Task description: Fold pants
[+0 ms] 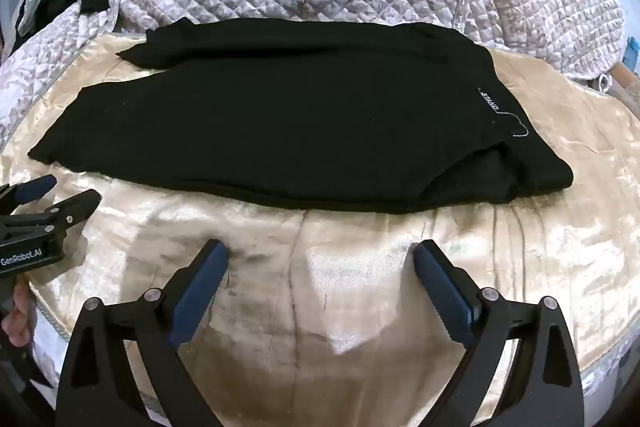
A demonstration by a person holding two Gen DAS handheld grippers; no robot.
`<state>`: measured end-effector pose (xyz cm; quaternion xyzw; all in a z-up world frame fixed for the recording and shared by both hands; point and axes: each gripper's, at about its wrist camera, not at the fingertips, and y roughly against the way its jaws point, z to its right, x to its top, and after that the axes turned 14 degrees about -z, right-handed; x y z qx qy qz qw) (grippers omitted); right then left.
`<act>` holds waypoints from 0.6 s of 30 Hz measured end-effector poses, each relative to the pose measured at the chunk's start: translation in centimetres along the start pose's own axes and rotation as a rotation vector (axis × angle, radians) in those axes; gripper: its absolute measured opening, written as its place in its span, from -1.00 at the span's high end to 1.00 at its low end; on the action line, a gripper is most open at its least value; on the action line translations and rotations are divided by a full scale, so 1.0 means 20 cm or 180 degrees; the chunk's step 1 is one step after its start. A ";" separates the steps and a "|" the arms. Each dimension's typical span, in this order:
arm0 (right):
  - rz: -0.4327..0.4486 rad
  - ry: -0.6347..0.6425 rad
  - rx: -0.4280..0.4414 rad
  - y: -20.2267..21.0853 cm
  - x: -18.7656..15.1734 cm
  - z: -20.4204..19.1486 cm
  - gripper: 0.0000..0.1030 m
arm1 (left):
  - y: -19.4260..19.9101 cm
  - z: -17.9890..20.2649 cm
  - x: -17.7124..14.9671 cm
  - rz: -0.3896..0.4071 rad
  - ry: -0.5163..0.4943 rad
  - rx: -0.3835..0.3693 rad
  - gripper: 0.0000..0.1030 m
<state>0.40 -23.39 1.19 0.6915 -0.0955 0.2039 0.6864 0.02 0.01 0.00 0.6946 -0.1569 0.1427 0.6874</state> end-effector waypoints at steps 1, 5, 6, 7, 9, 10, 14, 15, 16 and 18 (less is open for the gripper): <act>-0.0011 0.0001 -0.0003 0.00 0.00 0.00 -0.85 | 0.00 0.00 0.00 -0.0003 -0.0003 -0.0001 -0.89; -0.0020 0.0004 -0.0006 -0.01 0.00 0.00 -0.85 | 0.00 0.01 -0.01 -0.0008 -0.0012 0.0012 -0.89; -0.0021 0.0012 -0.0014 -0.01 0.00 0.00 -0.85 | 0.00 0.02 -0.02 -0.0006 -0.0013 0.0012 -0.89; -0.0021 0.0012 -0.0012 -0.01 0.00 0.00 -0.85 | 0.00 0.02 -0.02 -0.0009 -0.0018 0.0015 -0.89; -0.0019 0.0014 -0.0009 -0.01 0.00 0.00 -0.85 | -0.01 0.03 -0.01 -0.0017 -0.0021 0.0014 -0.89; -0.0026 0.0010 -0.0018 -0.01 0.00 0.00 -0.85 | -0.01 0.03 -0.01 -0.0018 -0.0023 0.0012 -0.89; -0.0026 0.0010 -0.0018 -0.01 0.00 0.00 -0.85 | -0.02 0.03 -0.02 -0.0011 -0.0044 0.0016 -0.89; -0.0024 0.0008 -0.0014 -0.01 0.00 0.00 -0.85 | -0.01 0.03 -0.02 -0.0014 -0.0041 0.0015 -0.89; -0.0025 0.0007 -0.0011 -0.01 0.00 0.00 -0.85 | -0.01 0.03 -0.02 -0.0016 -0.0042 0.0013 -0.89; -0.0028 0.0011 -0.0023 -0.01 0.00 0.00 -0.85 | -0.01 0.03 -0.02 -0.0006 -0.0054 0.0009 -0.89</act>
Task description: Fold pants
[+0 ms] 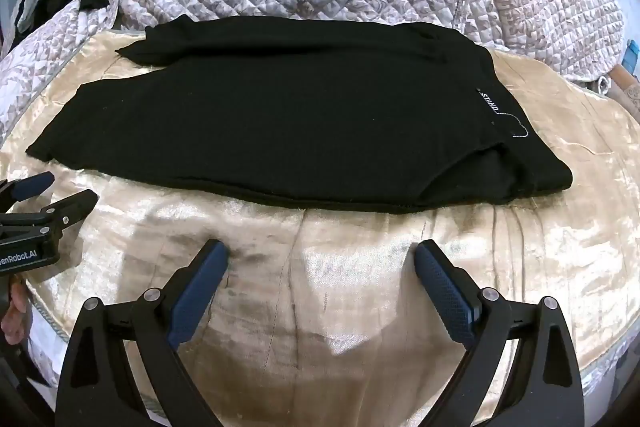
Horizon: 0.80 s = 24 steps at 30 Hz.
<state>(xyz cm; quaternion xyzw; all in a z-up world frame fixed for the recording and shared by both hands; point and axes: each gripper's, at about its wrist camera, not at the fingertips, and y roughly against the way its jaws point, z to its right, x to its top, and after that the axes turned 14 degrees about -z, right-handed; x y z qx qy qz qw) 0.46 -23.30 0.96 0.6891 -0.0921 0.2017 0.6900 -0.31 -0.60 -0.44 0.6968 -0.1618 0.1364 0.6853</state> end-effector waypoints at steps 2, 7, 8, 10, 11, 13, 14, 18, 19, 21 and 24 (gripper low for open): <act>0.0001 0.0003 -0.0002 0.00 0.00 0.00 -0.85 | 0.00 0.00 0.00 0.0006 -0.0012 -0.0004 -0.90; -0.0003 0.0003 -0.0003 0.00 0.00 0.00 -0.85 | 0.00 0.00 0.00 0.0005 -0.0017 -0.0009 -0.90; -0.0005 0.0003 -0.0003 0.00 0.00 0.00 -0.85 | 0.00 0.00 0.00 0.0005 -0.0016 -0.0007 -0.90; -0.0009 0.0003 -0.0003 0.00 0.00 0.00 -0.85 | 0.01 0.00 0.00 0.0005 -0.0022 -0.0009 -0.90; -0.0010 0.0002 -0.0004 0.00 0.00 0.00 -0.85 | 0.01 0.01 -0.01 0.0006 -0.0021 -0.0010 -0.90; -0.0014 0.0004 -0.0008 0.00 0.00 -0.01 -0.85 | 0.01 0.00 0.00 0.0005 -0.0022 -0.0008 -0.90; -0.0013 0.0003 -0.0006 0.00 0.00 -0.01 -0.85 | 0.01 0.01 0.00 0.0008 -0.0024 -0.0008 -0.90; -0.0019 0.0000 -0.0010 0.01 0.00 -0.01 -0.85 | 0.01 0.01 0.00 0.0013 -0.0033 -0.0014 -0.90; -0.0021 0.0001 -0.0010 0.01 0.00 -0.02 -0.85 | 0.01 0.01 0.00 0.0017 -0.0035 -0.0017 -0.91; -0.0024 -0.0003 -0.0009 -0.01 0.00 0.00 -0.85 | 0.02 0.00 0.00 0.0018 -0.0038 -0.0020 -0.91; -0.0027 -0.0001 -0.0013 -0.01 0.00 0.00 -0.85 | 0.02 0.00 0.00 0.0021 -0.0040 -0.0019 -0.91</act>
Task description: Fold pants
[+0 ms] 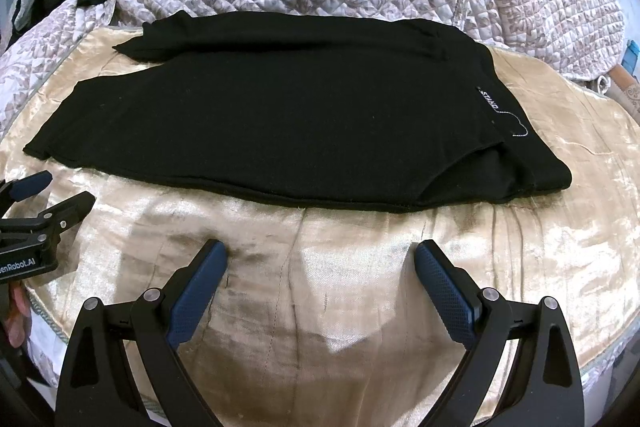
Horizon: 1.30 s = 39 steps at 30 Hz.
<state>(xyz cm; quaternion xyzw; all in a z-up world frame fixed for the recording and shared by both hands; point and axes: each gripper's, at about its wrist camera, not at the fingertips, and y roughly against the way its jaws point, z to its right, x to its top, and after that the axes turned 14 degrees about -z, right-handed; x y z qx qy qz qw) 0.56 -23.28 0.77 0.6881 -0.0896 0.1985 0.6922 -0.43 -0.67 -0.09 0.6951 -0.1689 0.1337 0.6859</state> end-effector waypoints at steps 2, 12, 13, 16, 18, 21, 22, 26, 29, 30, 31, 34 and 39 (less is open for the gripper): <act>0.0000 0.0000 -0.0001 0.00 0.00 0.00 -0.85 | 0.00 0.00 0.00 0.0003 -0.0001 -0.0003 -0.92; -0.0012 0.0005 -0.0009 0.01 0.00 0.00 -0.85 | 0.00 0.00 0.00 0.0004 -0.0002 -0.0004 -0.92; -0.0011 0.0006 -0.0011 0.00 0.00 0.00 -0.85 | 0.00 0.00 0.00 0.0005 -0.0003 -0.0005 -0.92; -0.0011 0.0007 -0.0012 0.00 0.00 0.00 -0.85 | 0.00 0.00 0.00 0.0006 -0.0002 -0.0006 -0.92; -0.0013 0.0007 -0.0012 0.00 0.00 0.00 -0.85 | 0.00 0.00 0.00 0.0010 -0.0003 -0.0004 -0.92; -0.0016 0.0007 -0.0015 0.00 0.00 0.00 -0.85 | 0.00 0.00 0.00 0.0008 -0.0002 -0.0005 -0.93; -0.0016 0.0008 -0.0015 0.00 0.00 0.00 -0.85 | 0.00 0.00 0.00 0.0007 -0.0002 -0.0006 -0.93; -0.0018 0.0009 -0.0017 0.00 0.00 0.00 -0.85 | 0.00 0.00 0.00 0.0009 -0.0003 -0.0007 -0.93; -0.0017 0.0010 -0.0018 0.00 0.00 0.00 -0.85 | 0.00 0.00 0.00 0.0011 0.0000 -0.0006 -0.94; -0.0018 0.0010 -0.0018 0.00 0.00 0.00 -0.85 | 0.00 0.00 0.00 0.0013 0.0000 -0.0004 -0.94; -0.0018 0.0010 -0.0018 0.00 0.00 0.00 -0.85 | 0.00 0.00 0.00 0.0011 -0.0004 -0.0004 -0.94; -0.0019 0.0011 -0.0020 0.00 0.00 0.00 -0.85 | 0.00 0.00 0.00 0.0011 -0.0004 -0.0005 -0.94; -0.0020 0.0010 -0.0022 0.00 0.00 0.00 -0.85 | 0.00 0.00 0.00 0.0012 -0.0002 -0.0006 -0.94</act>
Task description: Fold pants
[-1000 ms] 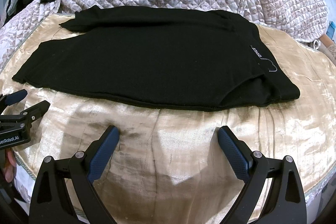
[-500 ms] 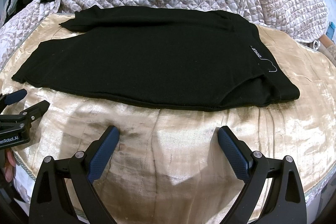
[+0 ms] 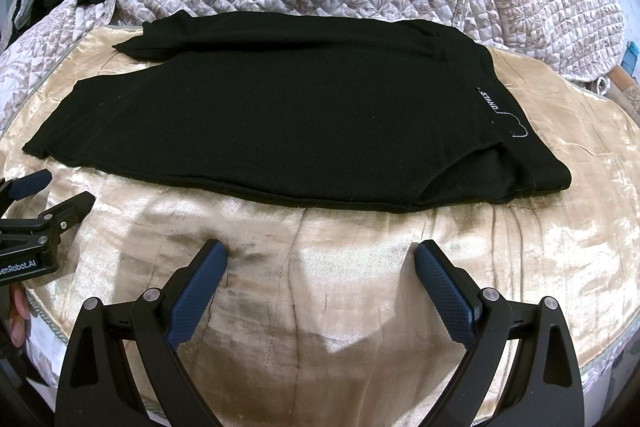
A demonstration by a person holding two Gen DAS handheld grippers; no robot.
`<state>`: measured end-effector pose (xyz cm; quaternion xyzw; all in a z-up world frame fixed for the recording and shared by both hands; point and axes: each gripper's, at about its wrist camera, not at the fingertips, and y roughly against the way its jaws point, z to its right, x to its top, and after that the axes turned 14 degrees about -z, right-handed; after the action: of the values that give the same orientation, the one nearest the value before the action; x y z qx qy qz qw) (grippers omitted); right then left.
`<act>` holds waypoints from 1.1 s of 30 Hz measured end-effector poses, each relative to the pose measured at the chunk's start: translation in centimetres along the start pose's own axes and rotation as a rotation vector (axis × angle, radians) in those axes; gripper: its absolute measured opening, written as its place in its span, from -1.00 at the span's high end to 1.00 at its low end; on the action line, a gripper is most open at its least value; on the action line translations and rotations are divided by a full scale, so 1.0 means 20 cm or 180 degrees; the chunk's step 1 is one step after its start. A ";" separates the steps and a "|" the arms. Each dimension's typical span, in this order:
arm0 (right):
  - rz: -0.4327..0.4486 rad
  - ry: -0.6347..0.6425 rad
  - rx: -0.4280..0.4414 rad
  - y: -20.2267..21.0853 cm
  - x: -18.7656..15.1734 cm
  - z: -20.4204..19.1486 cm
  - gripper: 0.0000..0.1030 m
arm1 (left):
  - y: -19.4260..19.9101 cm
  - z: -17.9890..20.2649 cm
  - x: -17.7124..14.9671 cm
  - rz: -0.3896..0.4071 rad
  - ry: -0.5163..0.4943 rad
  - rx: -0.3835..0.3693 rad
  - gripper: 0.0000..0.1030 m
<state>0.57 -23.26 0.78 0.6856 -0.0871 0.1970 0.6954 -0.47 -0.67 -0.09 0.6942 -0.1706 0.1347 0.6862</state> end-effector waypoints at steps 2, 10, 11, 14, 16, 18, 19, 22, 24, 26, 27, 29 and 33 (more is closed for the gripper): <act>0.0002 0.0001 0.0001 0.00 0.00 0.00 -0.85 | 0.00 0.00 0.00 0.0000 -0.0002 0.0001 -0.94; -0.0001 0.0003 0.0000 0.00 0.00 0.00 -0.86 | 0.00 0.00 0.00 -0.0001 -0.0006 0.0008 -0.95; -0.0001 0.0002 0.0000 0.00 0.00 0.00 -0.86 | 0.00 0.01 0.00 -0.0003 -0.0006 0.0008 -0.95; -0.0002 0.0002 0.0000 0.00 0.00 0.00 -0.86 | 0.00 0.01 0.00 0.0000 -0.0008 0.0011 -0.95; -0.0001 0.0001 0.0000 0.00 0.00 0.00 -0.86 | 0.00 0.01 0.00 0.0001 -0.0006 0.0009 -0.95; -0.0001 0.0005 -0.0002 0.00 0.00 0.00 -0.86 | 0.00 0.01 0.00 0.0001 -0.0009 0.0012 -0.95; 0.0000 0.0002 -0.0002 0.00 0.00 0.00 -0.86 | 0.00 0.01 0.00 0.0003 -0.0007 0.0010 -0.95; -0.0003 0.0001 -0.0001 0.00 0.00 0.00 -0.86 | 0.00 0.01 0.00 0.0004 -0.0010 0.0011 -0.95; 0.0000 0.0001 -0.0003 0.00 0.00 0.00 -0.86 | 0.00 0.01 0.00 0.0005 -0.0015 0.0015 -0.95; 0.0000 -0.0003 -0.0001 0.00 0.00 0.00 -0.86 | 0.00 0.02 0.01 0.0010 -0.0029 0.0019 -0.95; -0.0002 -0.0002 0.0002 0.00 0.00 0.00 -0.86 | 0.00 0.02 0.01 0.0013 -0.0032 0.0019 -0.95; -0.0005 -0.0001 0.0001 0.00 0.00 0.01 -0.86 | 0.00 0.02 0.01 0.0016 -0.0035 0.0020 -0.96; -0.0004 0.0001 0.0000 0.00 0.00 0.01 -0.86 | 0.00 0.03 0.00 0.0018 -0.0042 0.0025 -0.96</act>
<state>0.58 -23.40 0.76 0.6856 -0.0865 0.1967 0.6955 -0.46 -1.33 0.00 0.6972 -0.1766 0.1327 0.6820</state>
